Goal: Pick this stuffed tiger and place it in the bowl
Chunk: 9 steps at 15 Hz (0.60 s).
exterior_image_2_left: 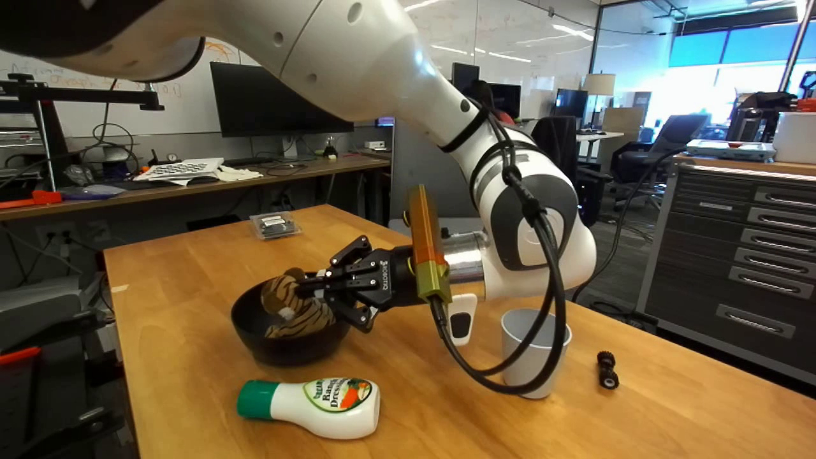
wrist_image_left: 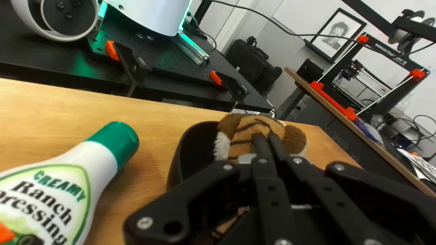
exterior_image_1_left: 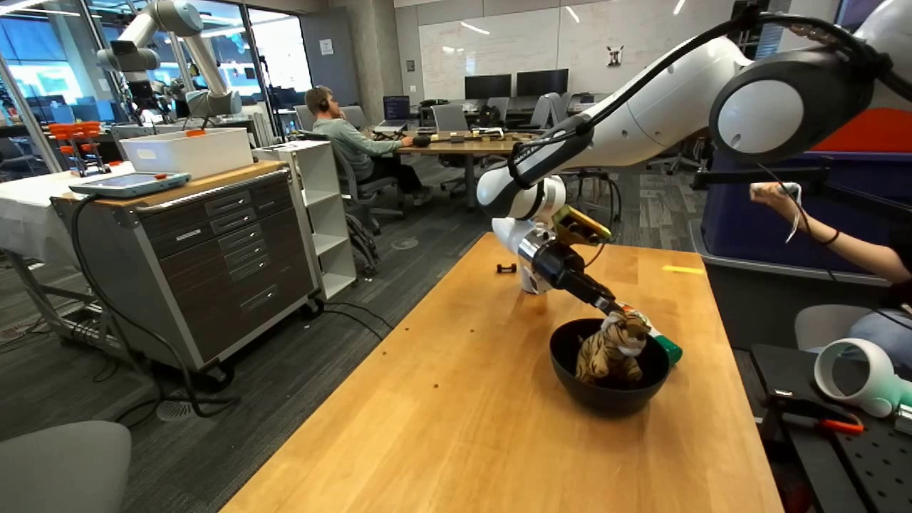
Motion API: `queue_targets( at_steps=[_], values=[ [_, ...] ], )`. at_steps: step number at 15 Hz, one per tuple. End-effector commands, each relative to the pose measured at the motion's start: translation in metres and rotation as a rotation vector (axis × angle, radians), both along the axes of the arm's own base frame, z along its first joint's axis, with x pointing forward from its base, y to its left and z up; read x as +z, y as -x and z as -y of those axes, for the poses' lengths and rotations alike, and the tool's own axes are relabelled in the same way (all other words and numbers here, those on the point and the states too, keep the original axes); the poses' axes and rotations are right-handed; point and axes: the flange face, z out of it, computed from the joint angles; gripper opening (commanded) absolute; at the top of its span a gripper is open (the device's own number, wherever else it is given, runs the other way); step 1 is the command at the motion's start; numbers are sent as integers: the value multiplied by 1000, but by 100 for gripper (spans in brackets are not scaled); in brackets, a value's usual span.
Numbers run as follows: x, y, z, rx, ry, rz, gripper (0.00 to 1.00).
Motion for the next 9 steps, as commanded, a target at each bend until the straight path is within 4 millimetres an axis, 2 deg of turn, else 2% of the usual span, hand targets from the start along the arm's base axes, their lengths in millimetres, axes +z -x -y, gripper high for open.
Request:
queue_targets(
  at_steps=[1, 9],
  values=[
    [3, -6, -2, -19, -25, -6, 34],
    [10, -13, -9, -9, -11, 3, 96]
  ],
)
